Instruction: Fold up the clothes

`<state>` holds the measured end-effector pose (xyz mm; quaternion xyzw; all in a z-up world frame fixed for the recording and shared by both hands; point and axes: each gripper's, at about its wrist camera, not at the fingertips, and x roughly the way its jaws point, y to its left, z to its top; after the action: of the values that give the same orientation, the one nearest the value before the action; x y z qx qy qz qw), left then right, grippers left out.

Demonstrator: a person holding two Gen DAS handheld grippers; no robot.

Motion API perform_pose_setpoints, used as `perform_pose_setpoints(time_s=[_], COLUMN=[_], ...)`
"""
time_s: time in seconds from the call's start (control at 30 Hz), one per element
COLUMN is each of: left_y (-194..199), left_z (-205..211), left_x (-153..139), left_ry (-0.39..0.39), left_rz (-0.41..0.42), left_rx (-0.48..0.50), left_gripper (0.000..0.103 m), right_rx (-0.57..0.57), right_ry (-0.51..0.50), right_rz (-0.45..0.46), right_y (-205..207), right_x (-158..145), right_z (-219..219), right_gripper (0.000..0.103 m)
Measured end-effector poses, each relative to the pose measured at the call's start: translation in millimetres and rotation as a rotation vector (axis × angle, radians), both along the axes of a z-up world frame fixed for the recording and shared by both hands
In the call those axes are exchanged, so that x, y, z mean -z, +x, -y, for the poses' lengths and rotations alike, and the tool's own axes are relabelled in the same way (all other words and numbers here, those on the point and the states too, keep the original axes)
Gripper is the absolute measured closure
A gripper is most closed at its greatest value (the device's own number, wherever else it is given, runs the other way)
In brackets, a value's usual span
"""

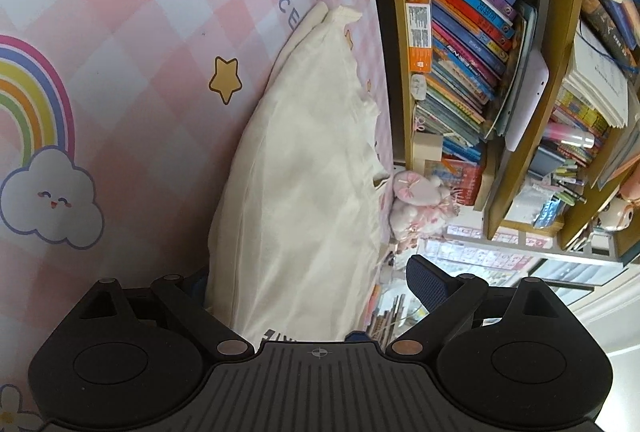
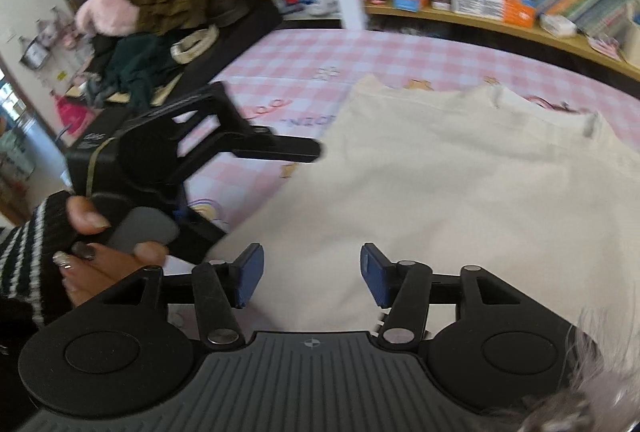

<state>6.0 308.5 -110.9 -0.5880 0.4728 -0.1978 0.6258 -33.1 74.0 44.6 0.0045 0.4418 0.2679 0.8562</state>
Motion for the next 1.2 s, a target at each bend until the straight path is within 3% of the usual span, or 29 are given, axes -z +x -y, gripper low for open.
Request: perform_pose_setpoints(time_s=[0.37, 0.67, 0.97, 1.03, 1.2], left_y=[-2, -4, -9, -10, -14], left_z=[0, 2, 3, 3, 3], left_x=[2, 1, -4, -5, -6], left_ry=[-0.001, 0.031, 0.149, 0.175, 0.213], left_rz=[0.016, 0.019, -0.023, -0.026, -0.032], left_rx=[-0.01, -0.014, -0.035, -0.037, -0.043], left_gripper=[0.008, 0.009, 0.033, 0.044, 0.06], right_rx=[0.275, 0.402, 0.365, 0.353, 0.329], right_ry=[-0.045, -0.07, -0.084, -0.088, -0.104], right_rz=[-0.063, -0.1, -0.089, -0.094, -0.112], right_y=[29, 67, 88, 92, 105], right_x=[11, 9, 4, 5, 8], right_z=[51, 72, 59, 55, 47], right_gripper=[0.027, 0.022, 0.021, 0.021, 0.02])
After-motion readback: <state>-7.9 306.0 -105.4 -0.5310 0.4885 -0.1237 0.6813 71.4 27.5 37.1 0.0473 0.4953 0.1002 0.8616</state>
